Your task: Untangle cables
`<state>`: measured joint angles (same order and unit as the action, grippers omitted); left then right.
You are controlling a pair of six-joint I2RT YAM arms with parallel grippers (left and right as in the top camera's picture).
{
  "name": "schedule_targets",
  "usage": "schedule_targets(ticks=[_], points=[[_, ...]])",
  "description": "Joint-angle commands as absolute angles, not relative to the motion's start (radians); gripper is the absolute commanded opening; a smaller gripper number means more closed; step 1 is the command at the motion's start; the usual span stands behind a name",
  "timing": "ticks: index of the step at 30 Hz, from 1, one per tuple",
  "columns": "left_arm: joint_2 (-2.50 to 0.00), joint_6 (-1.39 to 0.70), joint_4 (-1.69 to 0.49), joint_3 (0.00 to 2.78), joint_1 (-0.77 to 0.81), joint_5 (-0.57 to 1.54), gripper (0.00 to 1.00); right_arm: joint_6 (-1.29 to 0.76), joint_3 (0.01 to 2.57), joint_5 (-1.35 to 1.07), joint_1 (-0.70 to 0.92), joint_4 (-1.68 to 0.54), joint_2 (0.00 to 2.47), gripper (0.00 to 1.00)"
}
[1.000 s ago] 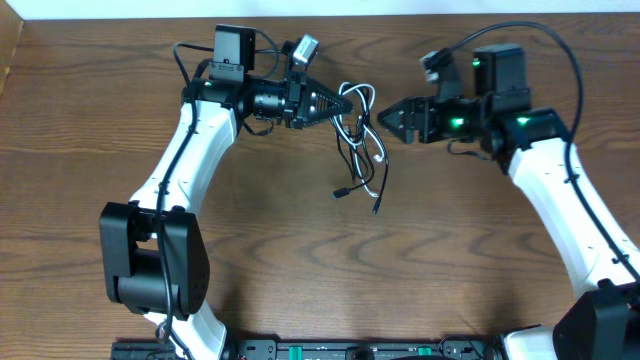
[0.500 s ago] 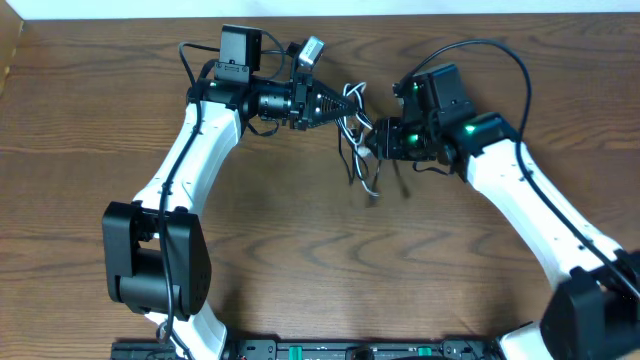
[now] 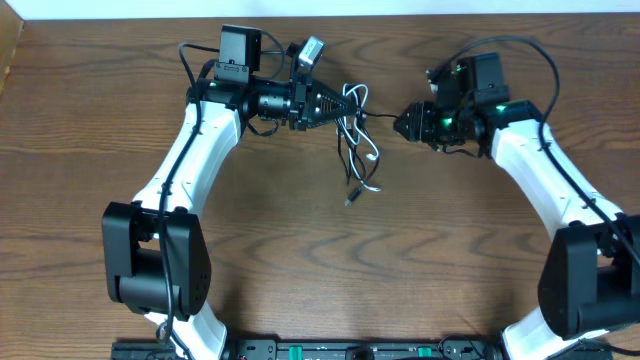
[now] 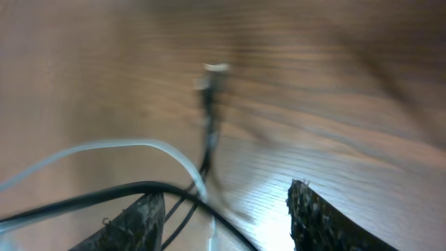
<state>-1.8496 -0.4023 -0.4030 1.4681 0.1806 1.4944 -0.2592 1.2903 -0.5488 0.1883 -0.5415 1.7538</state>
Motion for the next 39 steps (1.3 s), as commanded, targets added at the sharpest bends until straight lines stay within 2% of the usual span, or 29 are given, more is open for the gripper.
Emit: schedule_targets(ticks=[1, 5, 8, 17, 20, 24, 25, 27, 29, 31, 32, 34, 39], points=[[-1.821, -0.527, -0.403, 1.491, 0.181, 1.515, 0.07, -0.05, 1.296, -0.735, 0.198, -0.539, 1.624, 0.62], [-1.821, -0.641, -0.403, 1.491, 0.181, 1.515, 0.08, -0.109, 1.296, -0.613, 0.198, -0.538, 1.523, 0.66], [-1.821, -0.649, -0.389, 1.491, 0.181, 1.515, 0.07, -0.172, 1.296, -0.612, 0.204, -0.529, 1.502, 0.67], [-1.821, -0.648, -0.353, 1.491, 0.204, 1.519, 0.07, -0.395, 1.295, -0.518, 0.323, -0.404, 1.644, 0.68], [-1.821, -0.649, -0.328, 1.491, 0.216, 1.547, 0.08, -0.516, 1.295, -0.499, 0.337, -0.345, 1.708, 0.58], [-1.819, -0.653, -0.304, 1.491, 0.218, 1.573, 0.07, -0.584, 1.295, -0.5, 0.338, -0.281, 1.76, 0.52], [-1.819, -0.653, -0.304, 1.491, 0.218, 1.573, 0.07, -0.583, 1.295, -0.499, 0.337, -0.267, 1.767, 0.47], [-1.819, -0.649, -0.303, 1.491, 0.218, 1.573, 0.07, -0.583, 1.295, -0.487, 0.336, -0.254, 1.768, 0.31], [-1.819, -0.62, -0.288, 1.491, 0.218, 1.572, 0.08, -0.583, 1.295, -0.477, 0.331, -0.254, 1.765, 0.1], [-1.819, -0.574, -0.266, 1.491, 0.217, 1.57, 0.08, -0.583, 1.295, -0.488, 0.319, -0.258, 1.765, 0.01], [-1.819, -0.553, -0.258, 1.491, 0.217, 1.565, 0.09, -0.583, 1.295, -0.492, 0.318, -0.258, 1.765, 0.01], [-1.819, -0.492, -0.256, 1.491, 0.215, 1.525, 0.17, -0.583, 1.296, -0.537, 0.298, -0.263, 1.764, 0.01], [-1.819, -0.385, -0.256, 1.491, 0.212, 1.419, 0.5, -0.583, 1.296, -0.644, 0.241, -0.281, 1.749, 0.01]])
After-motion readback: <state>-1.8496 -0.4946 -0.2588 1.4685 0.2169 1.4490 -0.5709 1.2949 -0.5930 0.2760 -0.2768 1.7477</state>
